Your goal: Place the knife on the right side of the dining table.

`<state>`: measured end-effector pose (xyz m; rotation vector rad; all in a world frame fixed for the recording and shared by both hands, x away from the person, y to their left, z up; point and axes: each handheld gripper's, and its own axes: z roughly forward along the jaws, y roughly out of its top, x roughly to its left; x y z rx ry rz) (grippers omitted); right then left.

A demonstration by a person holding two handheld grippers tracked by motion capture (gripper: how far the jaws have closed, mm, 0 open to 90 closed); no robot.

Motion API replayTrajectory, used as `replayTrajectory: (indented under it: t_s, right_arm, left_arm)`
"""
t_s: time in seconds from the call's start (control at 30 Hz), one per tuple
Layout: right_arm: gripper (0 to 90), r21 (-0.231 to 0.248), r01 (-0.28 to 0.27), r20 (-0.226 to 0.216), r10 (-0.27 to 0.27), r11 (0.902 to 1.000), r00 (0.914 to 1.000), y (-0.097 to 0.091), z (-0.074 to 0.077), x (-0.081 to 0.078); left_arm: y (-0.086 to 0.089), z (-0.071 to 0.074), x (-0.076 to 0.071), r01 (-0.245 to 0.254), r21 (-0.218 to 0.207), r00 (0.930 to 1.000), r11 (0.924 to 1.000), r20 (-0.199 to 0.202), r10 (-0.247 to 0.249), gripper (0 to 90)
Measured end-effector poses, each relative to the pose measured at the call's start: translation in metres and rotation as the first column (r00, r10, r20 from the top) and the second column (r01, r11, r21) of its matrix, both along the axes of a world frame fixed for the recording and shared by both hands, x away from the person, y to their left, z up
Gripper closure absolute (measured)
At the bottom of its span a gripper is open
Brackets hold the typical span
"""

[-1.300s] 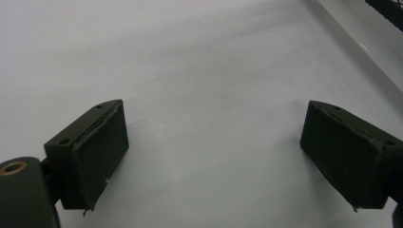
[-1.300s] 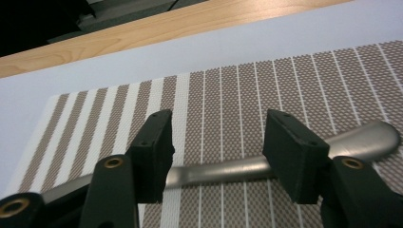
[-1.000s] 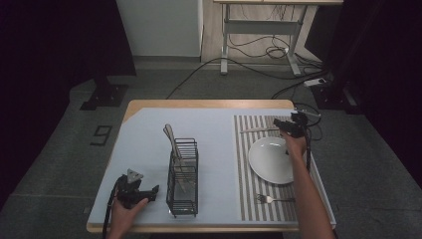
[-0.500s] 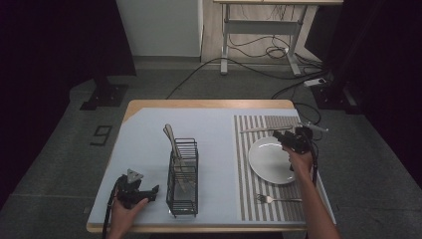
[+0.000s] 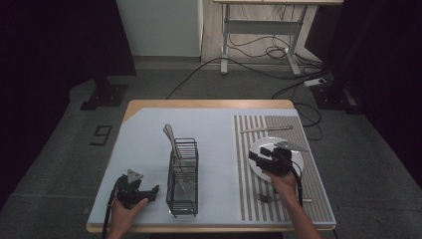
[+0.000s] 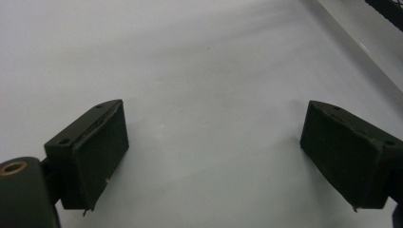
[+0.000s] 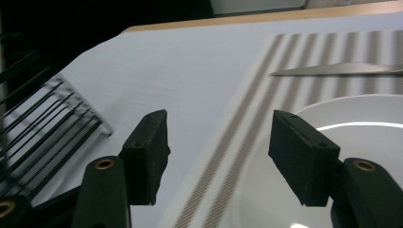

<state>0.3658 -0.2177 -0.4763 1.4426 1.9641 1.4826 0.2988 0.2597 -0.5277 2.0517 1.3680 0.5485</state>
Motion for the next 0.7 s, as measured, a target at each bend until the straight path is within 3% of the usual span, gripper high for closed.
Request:
replayTrajectory:
  t_s: [0.13,0.27,0.43,0.7]
  right_arm:
    - [38.0,-0.020,-0.079,0.013,0.079,0.9967,0.9968,0.027,-0.004,-0.017]
    - [37.9,-0.039,-0.109,-0.004,0.109,0.9933,0.9940,0.041,-0.013,-0.022]
    - [37.9,-0.049,-0.112,-0.023,0.111,0.9925,0.9936,0.046,-0.021,-0.023]
    - [35.1,-0.049,-0.096,-0.001,0.096,0.9942,0.9954,0.049,-0.018,-0.026]
  left_arm:
    - [0.000,0.000,0.000,0.000,0.000,1.0000,1.0000,0.000,0.000,8.4]
    - [0.000,0.000,0.000,0.000,0.001,1.0000,1.0000,0.000,0.000,8.5]
    - [0.000,0.000,0.000,0.000,0.001,1.0000,1.0000,0.001,0.000,8.5]
    - [0.000,0.000,0.000,0.000,0.001,1.0000,1.0000,0.000,0.000,8.5]
